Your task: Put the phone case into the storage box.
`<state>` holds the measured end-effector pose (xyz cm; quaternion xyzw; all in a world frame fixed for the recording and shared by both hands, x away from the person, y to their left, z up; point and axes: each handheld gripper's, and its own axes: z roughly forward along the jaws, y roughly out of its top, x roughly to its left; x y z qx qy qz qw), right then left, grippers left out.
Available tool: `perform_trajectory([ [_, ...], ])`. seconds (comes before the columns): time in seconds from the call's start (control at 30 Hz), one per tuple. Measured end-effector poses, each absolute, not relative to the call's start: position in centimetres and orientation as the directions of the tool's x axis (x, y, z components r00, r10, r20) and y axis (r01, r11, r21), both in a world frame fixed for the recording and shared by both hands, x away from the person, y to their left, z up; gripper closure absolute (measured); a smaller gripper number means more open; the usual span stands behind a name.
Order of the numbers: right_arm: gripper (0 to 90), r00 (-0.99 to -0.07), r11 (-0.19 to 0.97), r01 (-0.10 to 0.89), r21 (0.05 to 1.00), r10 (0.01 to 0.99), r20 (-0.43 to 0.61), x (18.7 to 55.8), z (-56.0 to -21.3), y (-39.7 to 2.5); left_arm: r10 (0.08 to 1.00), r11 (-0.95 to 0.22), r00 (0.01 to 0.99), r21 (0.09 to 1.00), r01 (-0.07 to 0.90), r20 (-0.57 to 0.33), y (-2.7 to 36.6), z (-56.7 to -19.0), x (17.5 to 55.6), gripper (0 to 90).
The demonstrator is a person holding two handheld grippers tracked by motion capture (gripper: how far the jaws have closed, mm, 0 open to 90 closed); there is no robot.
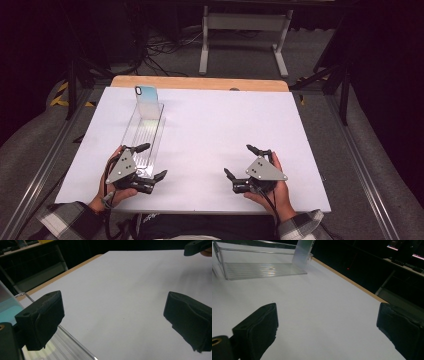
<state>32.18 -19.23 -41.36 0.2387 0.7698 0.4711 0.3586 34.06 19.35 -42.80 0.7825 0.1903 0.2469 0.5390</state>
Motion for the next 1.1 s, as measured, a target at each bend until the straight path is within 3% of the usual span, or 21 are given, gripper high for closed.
perform_trajectory([
  [1.1, 4.5, -0.630, 0.464, 0.019, 0.886, 0.694, -0.350, 32.13, -41.33, -18.84, 0.539, -0.359, 0.824, 0.933, 0.038, 0.174, 19.56, -43.11, 33.71, 4.1],
])
